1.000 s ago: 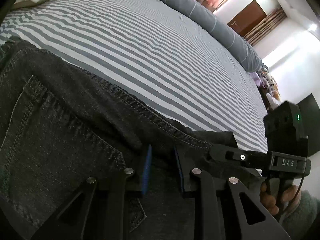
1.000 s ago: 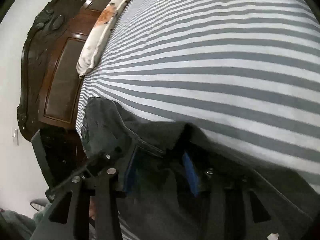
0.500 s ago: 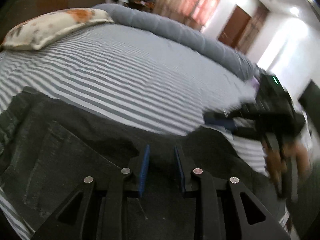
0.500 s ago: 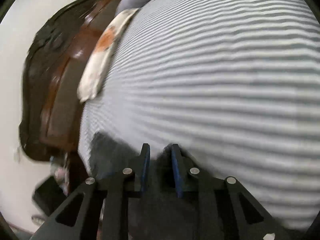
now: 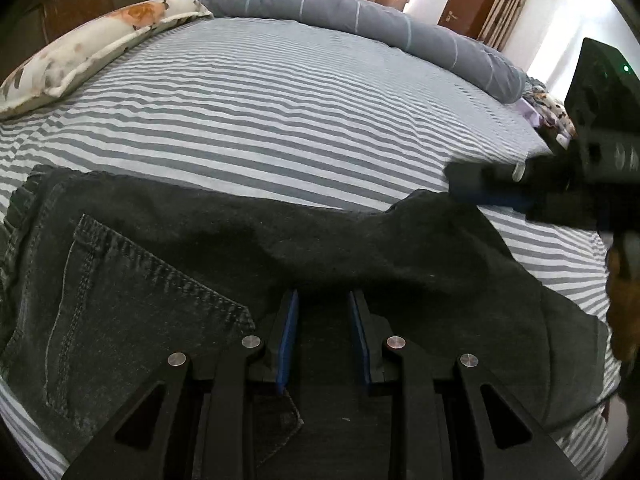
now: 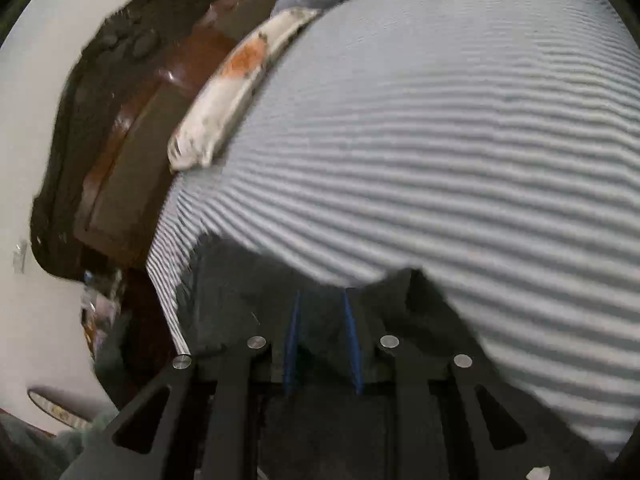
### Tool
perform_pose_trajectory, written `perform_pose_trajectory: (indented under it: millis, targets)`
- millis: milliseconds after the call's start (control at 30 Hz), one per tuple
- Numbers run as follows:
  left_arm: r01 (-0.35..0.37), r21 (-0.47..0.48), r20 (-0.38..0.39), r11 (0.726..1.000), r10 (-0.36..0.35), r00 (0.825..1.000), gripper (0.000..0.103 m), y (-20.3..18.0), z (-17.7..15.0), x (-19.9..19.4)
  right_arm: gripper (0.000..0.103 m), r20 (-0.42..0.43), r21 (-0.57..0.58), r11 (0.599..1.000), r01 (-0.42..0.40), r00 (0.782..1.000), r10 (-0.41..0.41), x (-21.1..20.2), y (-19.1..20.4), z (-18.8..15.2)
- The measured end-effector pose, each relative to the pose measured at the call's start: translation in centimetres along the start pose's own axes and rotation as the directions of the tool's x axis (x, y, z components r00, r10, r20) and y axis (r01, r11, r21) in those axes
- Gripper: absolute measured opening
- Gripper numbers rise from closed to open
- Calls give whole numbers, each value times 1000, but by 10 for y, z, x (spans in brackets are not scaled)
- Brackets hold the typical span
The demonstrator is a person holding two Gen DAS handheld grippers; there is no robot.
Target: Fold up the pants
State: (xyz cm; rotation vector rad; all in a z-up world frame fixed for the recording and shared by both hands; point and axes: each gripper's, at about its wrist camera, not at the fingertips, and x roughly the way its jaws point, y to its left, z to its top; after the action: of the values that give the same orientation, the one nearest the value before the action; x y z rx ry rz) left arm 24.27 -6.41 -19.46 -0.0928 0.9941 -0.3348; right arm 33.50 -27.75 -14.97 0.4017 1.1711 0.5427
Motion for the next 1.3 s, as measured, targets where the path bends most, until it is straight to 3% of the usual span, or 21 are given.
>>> perform_pose_trajectory:
  millis: [133, 367, 567, 733, 900, 1000, 1167, 1300]
  targets:
    - [-29, 38, -2, 999, 29, 1000, 30, -6, -2, 3, 18, -29, -21, 984, 179, 983, -180, 27, -9, -1]
    - [-46, 63, -9, 997, 47, 999, 35, -10, -2, 9, 18, -30, -18, 980, 198, 980, -198, 33, -12, -3]
    - [-72, 104, 3, 992, 72, 997, 37, -14, -2, 13, 23, -11, 41, 974, 225, 974, -224, 0, -15, -33]
    - [-108, 152, 20, 982, 107, 994, 39, -21, -9, 10, 30, -8, 120, 952, 281, 959, -282, -45, -31, -89]
    - [-142, 185, 22, 972, 140, 990, 40, -25, -20, 4, 30, -33, 233, 906, 354, 934, -356, -93, -71, -165]
    - [-185, 225, 29, 957, 183, 983, 41, -30, -31, -1, 30, 4, 360, 867, 343, 929, -370, -136, -101, -213]
    - [-240, 208, 28, 948, 239, 971, 47, -36, -47, -11, 32, 48, 517, 791, 328, 911, -409, -196, -143, -280]
    - [-271, 179, 20, 946, 272, 962, 49, -36, -60, -22, 34, 148, 645, 730, 225, 901, -408, -249, -177, -337]
